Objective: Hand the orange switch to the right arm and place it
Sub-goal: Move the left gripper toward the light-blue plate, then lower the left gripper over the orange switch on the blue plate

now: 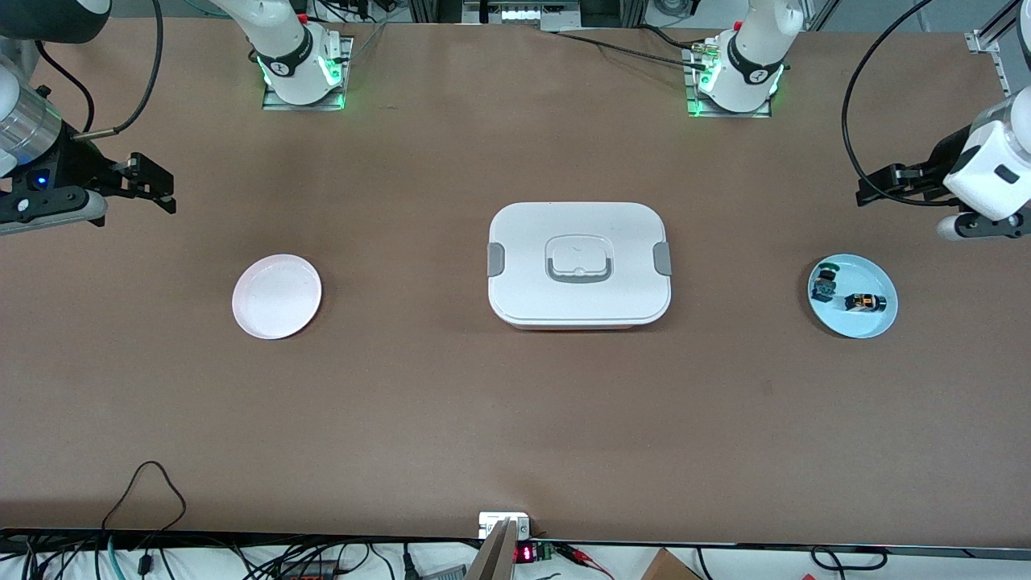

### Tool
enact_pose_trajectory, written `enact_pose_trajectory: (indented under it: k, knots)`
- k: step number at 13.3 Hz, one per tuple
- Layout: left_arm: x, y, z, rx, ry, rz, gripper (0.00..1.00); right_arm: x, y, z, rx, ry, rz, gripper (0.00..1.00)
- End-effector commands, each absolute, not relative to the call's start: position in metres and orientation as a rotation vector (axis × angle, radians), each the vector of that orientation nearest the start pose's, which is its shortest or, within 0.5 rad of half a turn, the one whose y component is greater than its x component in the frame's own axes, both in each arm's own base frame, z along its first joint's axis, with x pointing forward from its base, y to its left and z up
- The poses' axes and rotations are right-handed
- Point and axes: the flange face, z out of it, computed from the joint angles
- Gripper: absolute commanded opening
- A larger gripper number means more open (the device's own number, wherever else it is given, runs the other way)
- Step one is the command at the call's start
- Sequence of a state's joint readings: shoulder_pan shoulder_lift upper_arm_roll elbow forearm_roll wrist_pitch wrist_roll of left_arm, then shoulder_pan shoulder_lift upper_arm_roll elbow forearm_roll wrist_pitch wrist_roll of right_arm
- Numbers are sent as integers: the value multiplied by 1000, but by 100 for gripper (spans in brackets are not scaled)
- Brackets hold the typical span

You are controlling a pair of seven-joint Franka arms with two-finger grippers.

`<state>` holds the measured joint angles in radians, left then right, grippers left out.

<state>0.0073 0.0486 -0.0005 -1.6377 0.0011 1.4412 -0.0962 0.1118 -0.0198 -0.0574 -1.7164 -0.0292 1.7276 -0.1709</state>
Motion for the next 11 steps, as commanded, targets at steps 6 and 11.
enact_pose_trajectory:
  k: [6, 11]
  knots:
    - [583, 86, 419, -3072, -117, 511, 100, 559, 27, 587, -3154, -381, -48, 100]
    - [572, 133, 339, -3082, 58, 165, 100, 559, 27, 587, -3154, -381, -48, 100]
